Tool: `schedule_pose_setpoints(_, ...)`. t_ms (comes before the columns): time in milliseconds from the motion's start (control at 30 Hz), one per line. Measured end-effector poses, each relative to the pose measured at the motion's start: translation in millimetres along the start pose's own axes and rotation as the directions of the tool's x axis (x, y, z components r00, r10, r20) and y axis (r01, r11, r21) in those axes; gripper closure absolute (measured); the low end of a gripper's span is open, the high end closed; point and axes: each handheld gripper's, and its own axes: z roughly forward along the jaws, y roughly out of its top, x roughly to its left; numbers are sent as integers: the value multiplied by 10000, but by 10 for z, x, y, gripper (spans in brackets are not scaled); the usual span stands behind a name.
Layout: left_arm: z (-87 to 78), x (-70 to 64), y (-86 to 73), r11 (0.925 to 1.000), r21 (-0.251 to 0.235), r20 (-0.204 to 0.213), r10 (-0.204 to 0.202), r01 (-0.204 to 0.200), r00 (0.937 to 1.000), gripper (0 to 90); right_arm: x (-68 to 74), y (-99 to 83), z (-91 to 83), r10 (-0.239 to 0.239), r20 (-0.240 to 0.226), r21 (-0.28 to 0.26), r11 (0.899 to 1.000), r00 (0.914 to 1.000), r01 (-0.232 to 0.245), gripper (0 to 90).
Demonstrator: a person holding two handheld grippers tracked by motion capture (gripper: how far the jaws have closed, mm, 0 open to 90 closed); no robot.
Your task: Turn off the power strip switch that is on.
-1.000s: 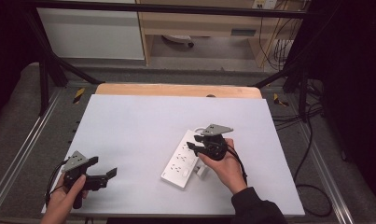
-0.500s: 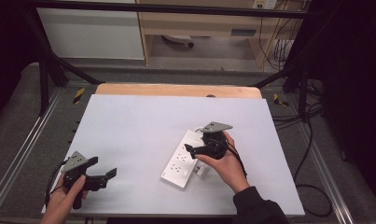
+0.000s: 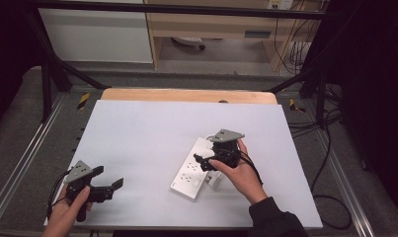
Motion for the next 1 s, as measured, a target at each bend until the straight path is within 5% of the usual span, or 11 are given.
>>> schedule_pose_setpoints(600,-8,1,-7,10000,15,9,-43,43,10000,76,-146,77,-210,394,693,-505,9981,9968,-359,39)
schedule_pose_setpoints(1000,-14,6,-5,9999,-17,-100,-103,102,9999,76,-318,122,-523,787,1317,-1134,9915,9882,-638,37)
